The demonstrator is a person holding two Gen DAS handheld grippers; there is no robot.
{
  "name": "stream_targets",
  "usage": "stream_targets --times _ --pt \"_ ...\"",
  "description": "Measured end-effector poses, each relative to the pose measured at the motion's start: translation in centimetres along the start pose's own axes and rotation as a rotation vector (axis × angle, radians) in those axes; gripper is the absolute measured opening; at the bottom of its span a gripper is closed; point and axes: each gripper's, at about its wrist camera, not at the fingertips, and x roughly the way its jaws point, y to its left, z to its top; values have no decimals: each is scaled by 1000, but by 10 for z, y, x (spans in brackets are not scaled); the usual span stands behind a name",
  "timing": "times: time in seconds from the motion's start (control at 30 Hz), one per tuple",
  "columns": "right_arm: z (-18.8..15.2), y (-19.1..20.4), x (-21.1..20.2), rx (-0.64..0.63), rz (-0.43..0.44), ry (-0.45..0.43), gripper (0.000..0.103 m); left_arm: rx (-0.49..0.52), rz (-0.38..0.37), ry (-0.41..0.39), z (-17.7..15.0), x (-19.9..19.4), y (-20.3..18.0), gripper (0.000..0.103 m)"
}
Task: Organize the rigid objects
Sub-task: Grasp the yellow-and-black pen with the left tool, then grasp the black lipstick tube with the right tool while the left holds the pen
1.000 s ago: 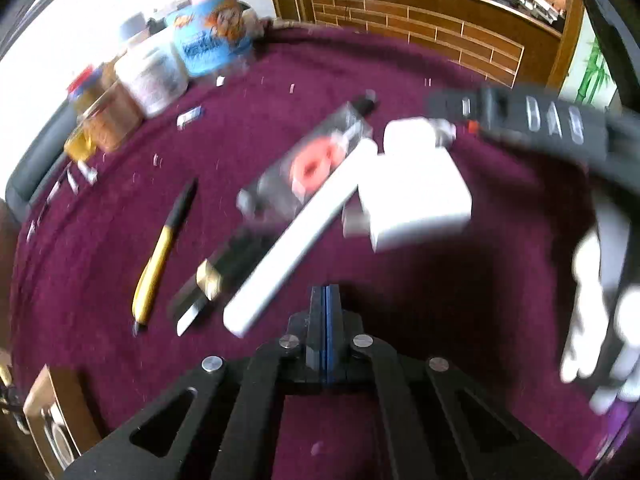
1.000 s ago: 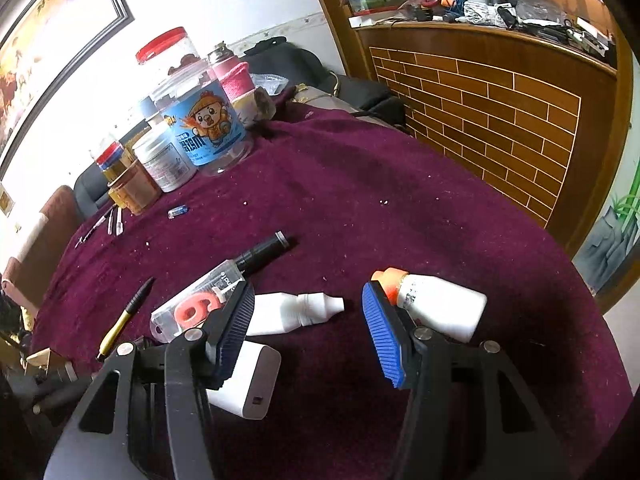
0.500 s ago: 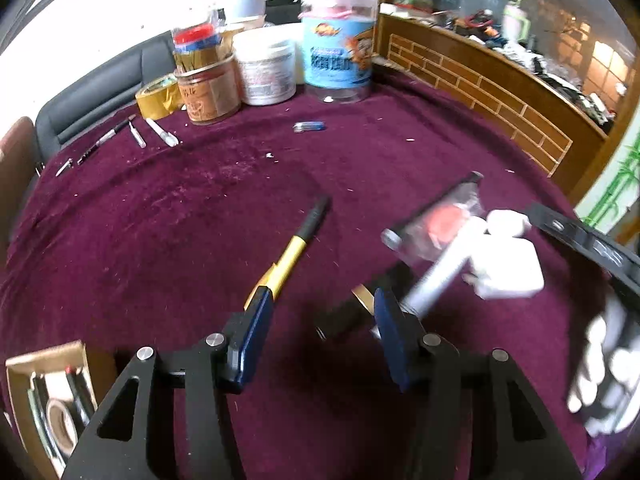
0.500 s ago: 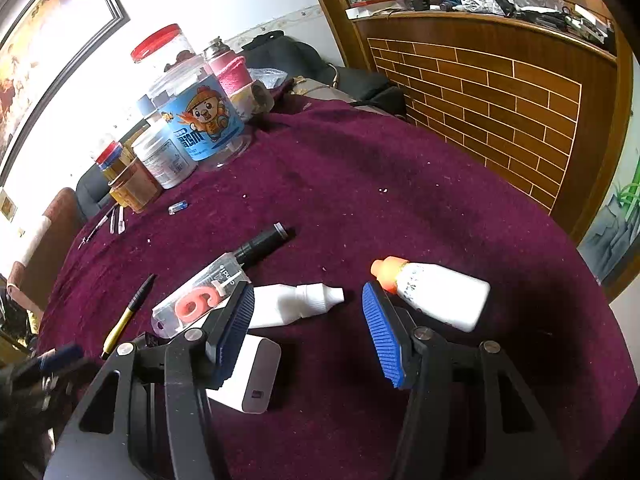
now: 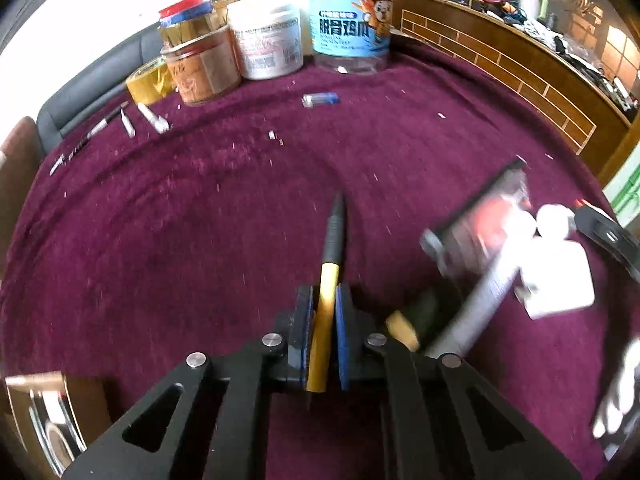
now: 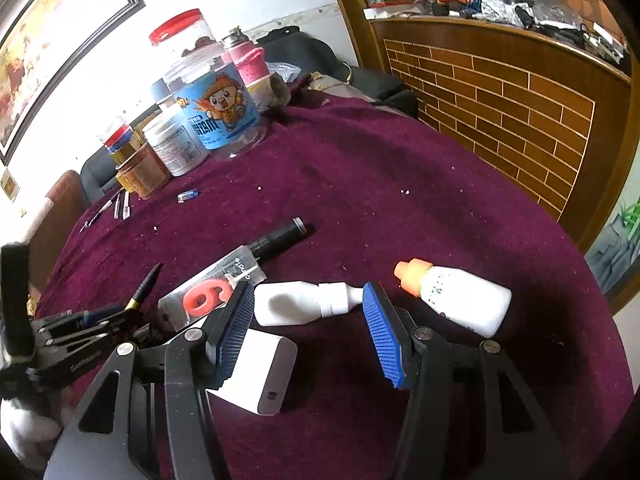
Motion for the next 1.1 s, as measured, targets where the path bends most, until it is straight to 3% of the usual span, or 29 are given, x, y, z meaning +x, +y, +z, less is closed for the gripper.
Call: stream_targets --times 0.27,0.4,0.47,0.53,0.6,0.67,0.7,0.73,0.87,1.1 --pt "-1 -5 0 17 -2 8 55 -81 -84 48 -63 -37 15 7" --pt "0 -5 1 18 0 10 55 -64 -44 29 -71 -42 5 9" --pt "-1 -4 1 12 -4 9 55 -75 -42 13 -68 -39 2 17" --pt "-1 -4 1 8 -11 9 55 -63 -51 -6 -66 -37 -8 37" --pt "-1 -4 1 10 -16 4 55 -15 -9 -32 -67 -35 -19 38" --pt "-1 -5 1 10 -20 1 55 -4 -29 -41 -69 -37 -21 24" --pt "-1 -6 1 10 -21 -1 55 -19 -53 -35 -71 -40 -19 8" --pt "-1 -6 1 12 -21 -1 55 -34 -73 -28 -72 -43 -16 5" --pt "-1 -8 1 17 -16 -2 55 -98 -128 -67 -89 -73 2 6" --pt "-1 -6 2 4 -18 -17 55 -267 -237 -230 -133 -150 38 6"
